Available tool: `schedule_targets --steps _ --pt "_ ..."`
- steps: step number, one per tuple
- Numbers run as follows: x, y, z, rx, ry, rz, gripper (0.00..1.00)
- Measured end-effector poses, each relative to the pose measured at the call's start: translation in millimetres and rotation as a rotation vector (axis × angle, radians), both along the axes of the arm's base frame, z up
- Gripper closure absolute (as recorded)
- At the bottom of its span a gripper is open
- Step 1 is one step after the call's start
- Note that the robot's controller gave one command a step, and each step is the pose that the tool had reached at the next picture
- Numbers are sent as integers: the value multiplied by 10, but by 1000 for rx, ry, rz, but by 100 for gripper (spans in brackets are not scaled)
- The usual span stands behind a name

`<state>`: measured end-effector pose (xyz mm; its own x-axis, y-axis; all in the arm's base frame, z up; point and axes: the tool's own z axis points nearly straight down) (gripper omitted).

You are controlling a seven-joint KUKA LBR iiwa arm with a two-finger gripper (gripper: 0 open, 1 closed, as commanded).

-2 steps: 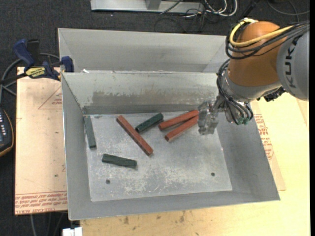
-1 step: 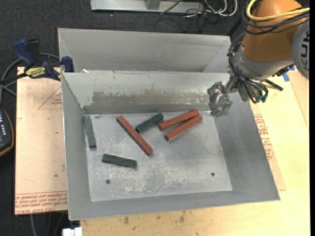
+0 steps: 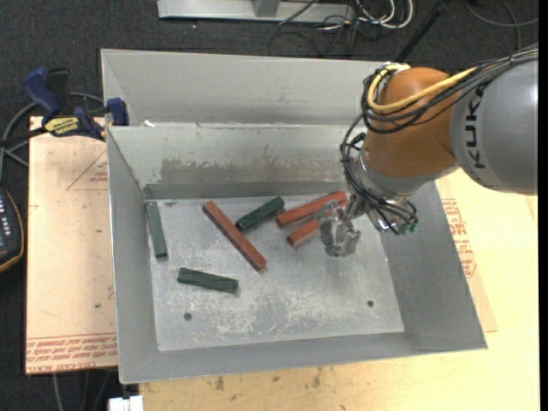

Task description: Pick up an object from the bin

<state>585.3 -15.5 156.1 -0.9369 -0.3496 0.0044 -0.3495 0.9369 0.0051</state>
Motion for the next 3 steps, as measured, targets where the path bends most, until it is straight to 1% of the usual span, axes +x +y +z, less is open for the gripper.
schedule_targets --steps 1,2,3 --pt "21 -19 31 -2 -7 -2 0" --pt "673 -80 -564 -2 -10 93 0" --pt "685 -219 -871 -1 -9 56 0"
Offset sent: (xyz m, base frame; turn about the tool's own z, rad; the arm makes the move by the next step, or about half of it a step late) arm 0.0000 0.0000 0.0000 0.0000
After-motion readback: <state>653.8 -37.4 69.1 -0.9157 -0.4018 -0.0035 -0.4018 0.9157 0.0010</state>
